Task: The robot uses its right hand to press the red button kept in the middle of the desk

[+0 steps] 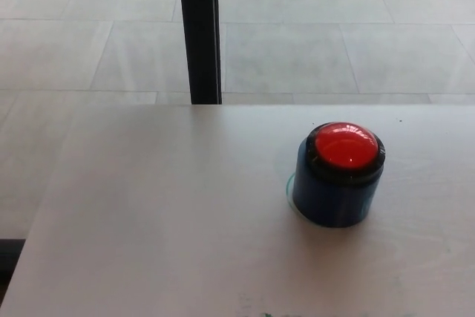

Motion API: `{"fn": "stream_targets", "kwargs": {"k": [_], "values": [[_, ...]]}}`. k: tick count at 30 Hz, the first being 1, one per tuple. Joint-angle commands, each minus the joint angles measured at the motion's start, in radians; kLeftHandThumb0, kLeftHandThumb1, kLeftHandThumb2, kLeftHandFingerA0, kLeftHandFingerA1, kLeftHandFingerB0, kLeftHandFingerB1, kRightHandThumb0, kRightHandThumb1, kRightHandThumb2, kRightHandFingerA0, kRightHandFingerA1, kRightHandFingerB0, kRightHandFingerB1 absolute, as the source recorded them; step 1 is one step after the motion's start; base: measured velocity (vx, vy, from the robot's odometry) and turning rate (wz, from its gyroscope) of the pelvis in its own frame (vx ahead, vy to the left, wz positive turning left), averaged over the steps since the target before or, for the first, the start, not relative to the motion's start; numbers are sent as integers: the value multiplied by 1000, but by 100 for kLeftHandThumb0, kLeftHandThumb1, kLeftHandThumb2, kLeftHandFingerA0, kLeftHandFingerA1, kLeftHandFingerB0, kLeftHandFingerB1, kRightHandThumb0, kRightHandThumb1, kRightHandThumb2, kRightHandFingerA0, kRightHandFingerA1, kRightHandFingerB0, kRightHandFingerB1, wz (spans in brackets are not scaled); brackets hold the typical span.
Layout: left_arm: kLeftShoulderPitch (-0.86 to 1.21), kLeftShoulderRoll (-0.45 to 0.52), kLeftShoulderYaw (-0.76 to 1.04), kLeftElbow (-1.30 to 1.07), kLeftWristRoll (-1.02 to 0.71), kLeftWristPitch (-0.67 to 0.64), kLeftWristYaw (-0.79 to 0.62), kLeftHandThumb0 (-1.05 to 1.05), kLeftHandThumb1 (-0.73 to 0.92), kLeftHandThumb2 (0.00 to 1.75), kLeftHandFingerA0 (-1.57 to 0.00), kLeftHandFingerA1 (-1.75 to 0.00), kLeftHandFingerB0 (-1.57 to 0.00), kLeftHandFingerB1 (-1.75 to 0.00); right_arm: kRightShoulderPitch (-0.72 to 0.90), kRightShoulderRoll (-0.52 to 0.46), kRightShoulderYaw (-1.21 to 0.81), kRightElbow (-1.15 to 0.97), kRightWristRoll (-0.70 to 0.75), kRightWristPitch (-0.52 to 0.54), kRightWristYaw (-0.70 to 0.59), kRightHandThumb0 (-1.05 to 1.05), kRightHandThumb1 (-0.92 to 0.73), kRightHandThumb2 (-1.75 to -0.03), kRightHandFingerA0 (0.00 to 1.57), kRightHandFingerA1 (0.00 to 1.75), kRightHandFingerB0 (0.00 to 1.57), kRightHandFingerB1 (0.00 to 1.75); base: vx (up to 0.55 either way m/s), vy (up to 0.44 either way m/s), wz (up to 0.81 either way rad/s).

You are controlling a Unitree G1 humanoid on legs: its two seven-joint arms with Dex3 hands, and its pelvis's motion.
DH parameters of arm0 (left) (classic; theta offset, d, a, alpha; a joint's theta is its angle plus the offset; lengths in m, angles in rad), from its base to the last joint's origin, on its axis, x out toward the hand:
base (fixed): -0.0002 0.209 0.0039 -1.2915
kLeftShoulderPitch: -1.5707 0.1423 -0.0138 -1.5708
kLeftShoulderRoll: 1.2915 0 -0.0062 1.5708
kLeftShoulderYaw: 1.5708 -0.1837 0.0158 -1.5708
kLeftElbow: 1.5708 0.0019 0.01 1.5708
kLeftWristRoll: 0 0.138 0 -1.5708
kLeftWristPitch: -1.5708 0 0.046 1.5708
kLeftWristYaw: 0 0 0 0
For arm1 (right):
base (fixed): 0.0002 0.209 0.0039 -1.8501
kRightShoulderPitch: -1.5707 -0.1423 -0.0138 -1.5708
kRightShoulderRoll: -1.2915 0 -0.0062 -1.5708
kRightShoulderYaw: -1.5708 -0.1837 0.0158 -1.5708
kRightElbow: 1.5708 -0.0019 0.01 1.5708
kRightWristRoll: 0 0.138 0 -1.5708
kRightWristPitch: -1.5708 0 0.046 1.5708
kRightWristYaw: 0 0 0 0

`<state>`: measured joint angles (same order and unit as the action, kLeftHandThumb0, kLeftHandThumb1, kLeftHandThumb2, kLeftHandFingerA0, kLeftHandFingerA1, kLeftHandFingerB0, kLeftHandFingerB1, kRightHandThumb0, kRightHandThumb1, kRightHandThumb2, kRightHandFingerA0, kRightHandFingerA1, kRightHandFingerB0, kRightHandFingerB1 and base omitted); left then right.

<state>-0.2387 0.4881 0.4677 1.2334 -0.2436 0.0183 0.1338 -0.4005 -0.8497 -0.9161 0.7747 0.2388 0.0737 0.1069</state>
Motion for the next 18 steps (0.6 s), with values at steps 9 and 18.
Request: {"fn": "stream_targets", "kwargs": {"k": [9,18], "values": [[2,12,24,9,-18,9,3,-39,50,114,-107,-174,-28,-114,281,300,-230,113,121,-200,-280,-30,-53,-125,107,175,84,137,0,0,0],[7,10,11,0,-4,5,-5,-37,51,117,-101,-162,-18,-89,315,399,-234,81,183,-179,-310,-23,-51,-125,116,175,88,143,0,0,0]]}}
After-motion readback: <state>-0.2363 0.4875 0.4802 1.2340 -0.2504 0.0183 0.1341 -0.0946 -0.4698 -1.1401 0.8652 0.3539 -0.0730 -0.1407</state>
